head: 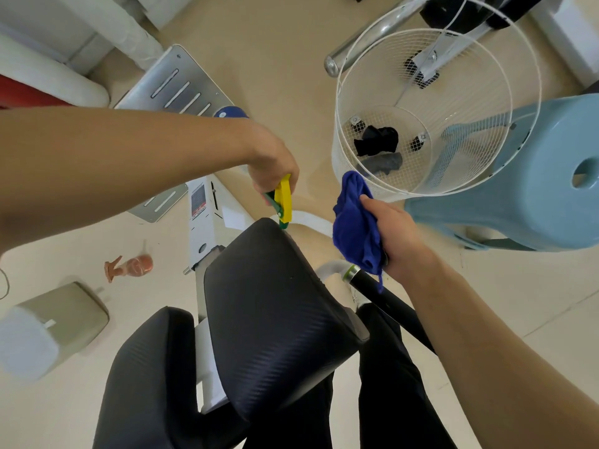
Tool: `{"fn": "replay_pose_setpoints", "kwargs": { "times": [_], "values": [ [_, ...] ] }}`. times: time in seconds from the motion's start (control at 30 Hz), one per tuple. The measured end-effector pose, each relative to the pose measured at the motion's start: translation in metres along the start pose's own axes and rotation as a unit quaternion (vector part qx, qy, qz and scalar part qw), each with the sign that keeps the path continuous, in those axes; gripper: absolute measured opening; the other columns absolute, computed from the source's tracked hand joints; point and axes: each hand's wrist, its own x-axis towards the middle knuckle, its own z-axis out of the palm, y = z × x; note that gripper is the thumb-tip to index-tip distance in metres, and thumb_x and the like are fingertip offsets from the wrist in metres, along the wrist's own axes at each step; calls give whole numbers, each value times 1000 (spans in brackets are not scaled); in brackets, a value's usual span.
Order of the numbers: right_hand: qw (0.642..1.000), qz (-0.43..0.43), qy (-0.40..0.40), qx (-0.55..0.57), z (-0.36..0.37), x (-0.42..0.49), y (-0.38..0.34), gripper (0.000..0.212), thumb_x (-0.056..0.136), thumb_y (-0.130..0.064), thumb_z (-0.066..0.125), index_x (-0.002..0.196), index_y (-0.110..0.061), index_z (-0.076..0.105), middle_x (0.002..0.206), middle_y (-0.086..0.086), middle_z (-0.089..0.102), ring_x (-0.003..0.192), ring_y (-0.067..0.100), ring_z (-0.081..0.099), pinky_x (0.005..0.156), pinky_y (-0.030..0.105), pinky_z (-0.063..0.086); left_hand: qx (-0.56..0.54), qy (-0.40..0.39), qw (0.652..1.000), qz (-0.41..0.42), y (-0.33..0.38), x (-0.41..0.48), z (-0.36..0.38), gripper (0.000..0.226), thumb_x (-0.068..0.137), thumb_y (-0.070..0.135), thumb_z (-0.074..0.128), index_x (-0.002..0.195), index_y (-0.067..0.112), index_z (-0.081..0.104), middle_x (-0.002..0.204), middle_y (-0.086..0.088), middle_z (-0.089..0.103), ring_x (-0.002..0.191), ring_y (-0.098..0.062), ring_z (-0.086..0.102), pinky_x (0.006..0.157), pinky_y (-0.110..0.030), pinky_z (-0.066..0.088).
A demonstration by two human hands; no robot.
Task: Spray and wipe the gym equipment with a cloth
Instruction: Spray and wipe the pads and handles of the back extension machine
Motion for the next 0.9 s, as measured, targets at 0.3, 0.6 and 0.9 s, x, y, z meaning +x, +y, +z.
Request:
{"fn": "replay_pose_setpoints", "kwargs": {
  "times": [0.3, 0.6, 0.9],
  "values": [
    [969, -78, -84, -218, 80, 26, 28, 20, 100, -30, 48, 109, -23, 65, 93, 1, 70, 84, 20, 63, 81, 37, 50, -57, 4, 997, -44, -17, -8, 22, 52, 92, 11, 54, 139, 33, 53, 123, -7, 57, 113, -26, 53, 67, -28, 43],
    [934, -97, -103, -327, 60, 2, 51, 28, 104, -33, 45, 102, -18, 68, 91, 1, 70, 82, 13, 61, 74, 30, 46, -252, 69, 965, -37, -57, -42, 40, 50, 84, -7, 56, 108, 34, 72, 98, 9, 63, 80, -10, 54, 65, -28, 37],
    [807, -292, -214, -466, 20, -92, 40, 33, 97, -22, 60, 127, -35, 65, 130, -18, 64, 127, -4, 49, 106, 16, 36, -318, 137, 938, -30, -32, -54, 31, 48, 85, -8, 54, 107, 31, 70, 100, 13, 70, 79, -5, 54, 65, -25, 38]
  ]
}}
